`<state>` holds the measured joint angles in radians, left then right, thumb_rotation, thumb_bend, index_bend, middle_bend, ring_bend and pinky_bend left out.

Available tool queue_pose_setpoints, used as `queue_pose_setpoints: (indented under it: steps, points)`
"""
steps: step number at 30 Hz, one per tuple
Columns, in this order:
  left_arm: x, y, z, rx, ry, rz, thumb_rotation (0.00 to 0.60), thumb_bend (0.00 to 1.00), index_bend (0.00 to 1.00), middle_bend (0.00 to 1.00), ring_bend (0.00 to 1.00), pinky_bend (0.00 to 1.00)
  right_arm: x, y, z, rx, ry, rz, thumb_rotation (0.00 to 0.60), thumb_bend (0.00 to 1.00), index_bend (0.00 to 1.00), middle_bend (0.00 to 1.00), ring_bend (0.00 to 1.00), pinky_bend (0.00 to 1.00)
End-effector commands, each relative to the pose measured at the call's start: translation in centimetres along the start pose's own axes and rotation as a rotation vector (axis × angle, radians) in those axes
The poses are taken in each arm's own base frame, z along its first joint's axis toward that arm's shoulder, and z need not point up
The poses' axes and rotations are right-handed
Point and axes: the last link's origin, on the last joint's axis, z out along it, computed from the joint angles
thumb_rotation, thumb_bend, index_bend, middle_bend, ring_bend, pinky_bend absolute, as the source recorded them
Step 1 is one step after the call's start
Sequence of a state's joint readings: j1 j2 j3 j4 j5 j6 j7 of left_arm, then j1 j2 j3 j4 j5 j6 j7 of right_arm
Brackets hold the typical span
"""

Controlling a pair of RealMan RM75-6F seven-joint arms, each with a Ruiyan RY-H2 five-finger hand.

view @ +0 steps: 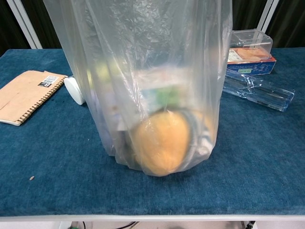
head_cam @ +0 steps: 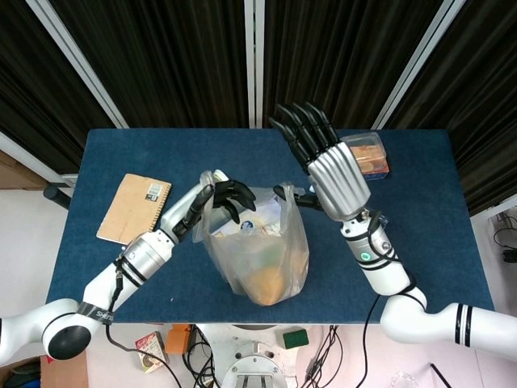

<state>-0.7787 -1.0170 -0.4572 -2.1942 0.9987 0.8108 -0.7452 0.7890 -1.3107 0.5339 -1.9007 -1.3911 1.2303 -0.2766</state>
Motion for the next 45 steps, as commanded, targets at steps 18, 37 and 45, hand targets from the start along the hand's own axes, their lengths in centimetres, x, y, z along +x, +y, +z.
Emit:
queue_pose_setpoints:
  steps: [18,37,45]
  points:
    - [-2.3,0.3,3.1,-0.022,-0.032,-0.072,0.0,0.0,0.36,0.39,0.32,0.46,1.3,-3.2,3.7,-0.02,-0.018,-0.082,0.6,0.08,0.0,0.0,0.0,0.0]
    - [-4.4,1.5,5.1,-0.055,-0.025,-0.115,0.0,0.0,0.31,0.33,0.27,0.41,1.1,-3.8,4.8,-0.024,0.028,-0.115,0.6,0.1,0.0,0.0,0.0,0.0]
    - [-5.4,1.8,5.4,-0.047,-0.056,-0.17,0.0,0.0,0.31,0.32,0.26,0.41,0.9,-3.3,5.2,-0.035,0.027,-0.123,0.6,0.1,0.0,0.0,0.0,0.0]
